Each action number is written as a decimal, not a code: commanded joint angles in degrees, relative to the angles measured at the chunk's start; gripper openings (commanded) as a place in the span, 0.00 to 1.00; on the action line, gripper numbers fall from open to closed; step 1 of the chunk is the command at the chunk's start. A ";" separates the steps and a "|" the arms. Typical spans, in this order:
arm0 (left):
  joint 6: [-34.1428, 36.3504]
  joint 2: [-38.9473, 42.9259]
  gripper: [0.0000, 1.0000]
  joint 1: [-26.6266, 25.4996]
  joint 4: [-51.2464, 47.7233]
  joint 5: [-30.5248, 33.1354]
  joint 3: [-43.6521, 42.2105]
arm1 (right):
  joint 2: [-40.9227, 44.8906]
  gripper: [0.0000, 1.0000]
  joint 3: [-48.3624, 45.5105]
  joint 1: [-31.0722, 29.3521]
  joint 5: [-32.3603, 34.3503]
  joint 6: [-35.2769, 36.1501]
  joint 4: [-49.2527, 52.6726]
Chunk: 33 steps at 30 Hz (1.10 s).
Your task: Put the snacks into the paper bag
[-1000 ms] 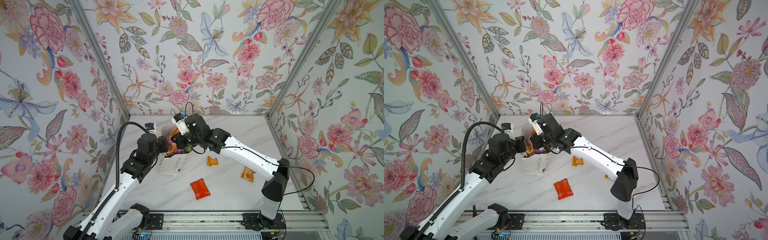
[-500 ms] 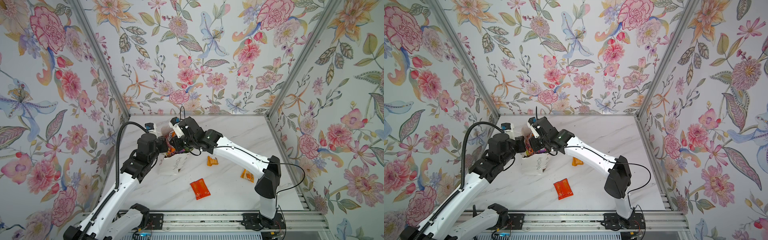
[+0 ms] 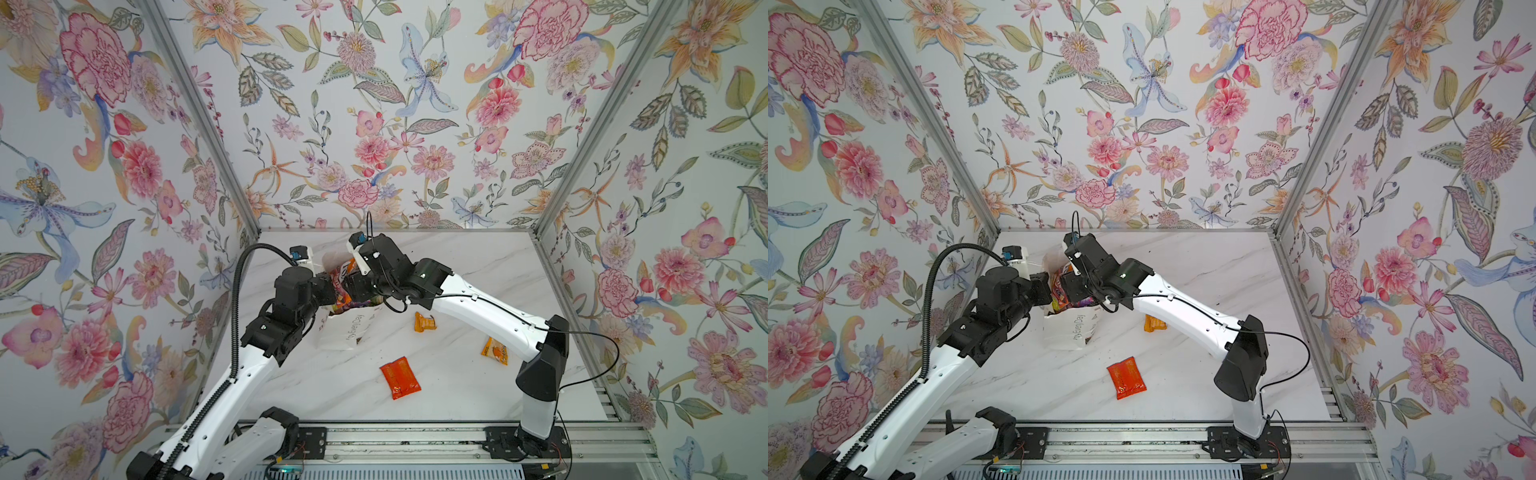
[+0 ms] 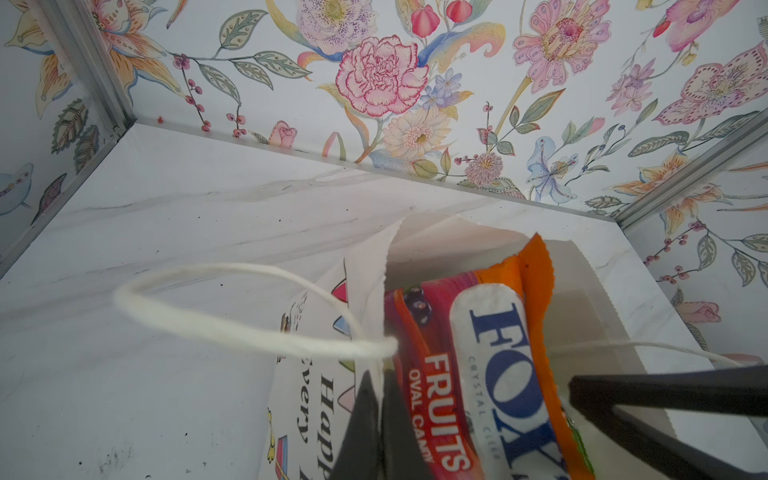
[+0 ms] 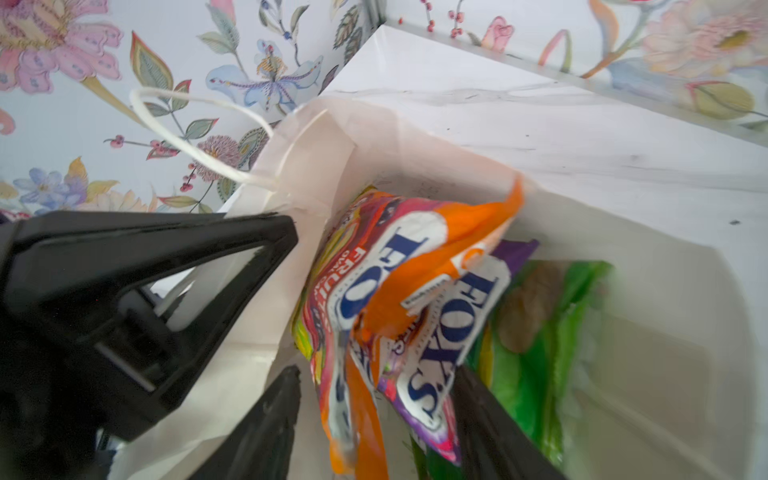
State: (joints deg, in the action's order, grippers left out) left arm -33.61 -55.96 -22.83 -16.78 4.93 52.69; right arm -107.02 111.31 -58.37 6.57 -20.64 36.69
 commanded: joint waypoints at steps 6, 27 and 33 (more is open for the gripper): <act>0.89 1.40 0.00 0.30 3.81 1.61 2.13 | 7.33 0.67 -3.75 3.13 8.79 -0.30 1.42; 0.78 0.17 0.00 0.24 4.12 1.00 2.57 | 2.14 0.57 -11.45 7.15 -2.98 -7.34 1.22; 0.93 0.49 0.00 0.27 3.47 0.84 2.76 | 1.50 0.25 -9.68 7.01 -5.25 -6.90 1.27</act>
State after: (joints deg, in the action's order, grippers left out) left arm -33.61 -56.12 -22.83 -16.78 4.91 52.69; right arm -106.15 99.04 -51.13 3.46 -27.81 37.71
